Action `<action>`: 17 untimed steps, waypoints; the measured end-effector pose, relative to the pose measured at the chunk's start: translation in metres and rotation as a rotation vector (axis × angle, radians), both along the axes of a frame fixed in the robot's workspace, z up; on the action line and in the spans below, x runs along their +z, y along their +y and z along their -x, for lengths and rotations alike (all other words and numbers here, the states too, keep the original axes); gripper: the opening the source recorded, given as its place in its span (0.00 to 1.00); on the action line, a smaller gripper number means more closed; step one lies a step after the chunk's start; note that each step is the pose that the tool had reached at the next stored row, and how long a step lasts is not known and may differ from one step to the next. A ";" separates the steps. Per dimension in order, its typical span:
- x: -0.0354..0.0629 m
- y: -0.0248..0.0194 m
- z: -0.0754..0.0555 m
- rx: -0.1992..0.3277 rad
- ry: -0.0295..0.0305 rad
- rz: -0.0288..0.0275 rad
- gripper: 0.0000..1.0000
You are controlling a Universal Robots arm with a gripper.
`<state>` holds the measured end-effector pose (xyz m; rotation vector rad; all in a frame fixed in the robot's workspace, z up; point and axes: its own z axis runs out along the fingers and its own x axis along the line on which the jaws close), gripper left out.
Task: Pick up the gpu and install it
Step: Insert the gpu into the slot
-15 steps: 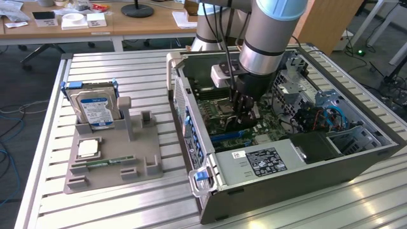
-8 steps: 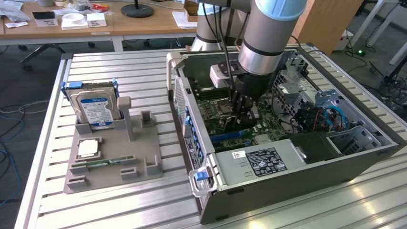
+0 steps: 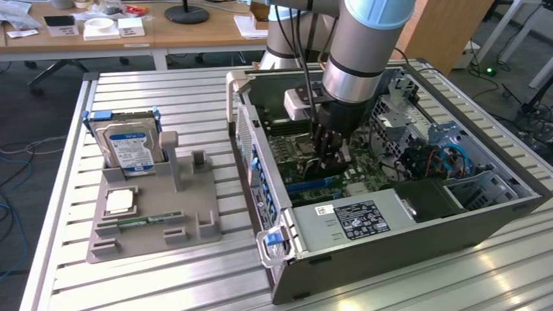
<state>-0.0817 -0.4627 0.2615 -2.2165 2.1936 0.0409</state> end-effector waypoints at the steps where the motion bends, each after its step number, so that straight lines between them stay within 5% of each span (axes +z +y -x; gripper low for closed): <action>1: -0.0005 0.0000 0.000 0.000 0.0000 0.0000 0.26; 17: -0.0043 0.0000 0.001 0.000 0.0000 0.0000 0.26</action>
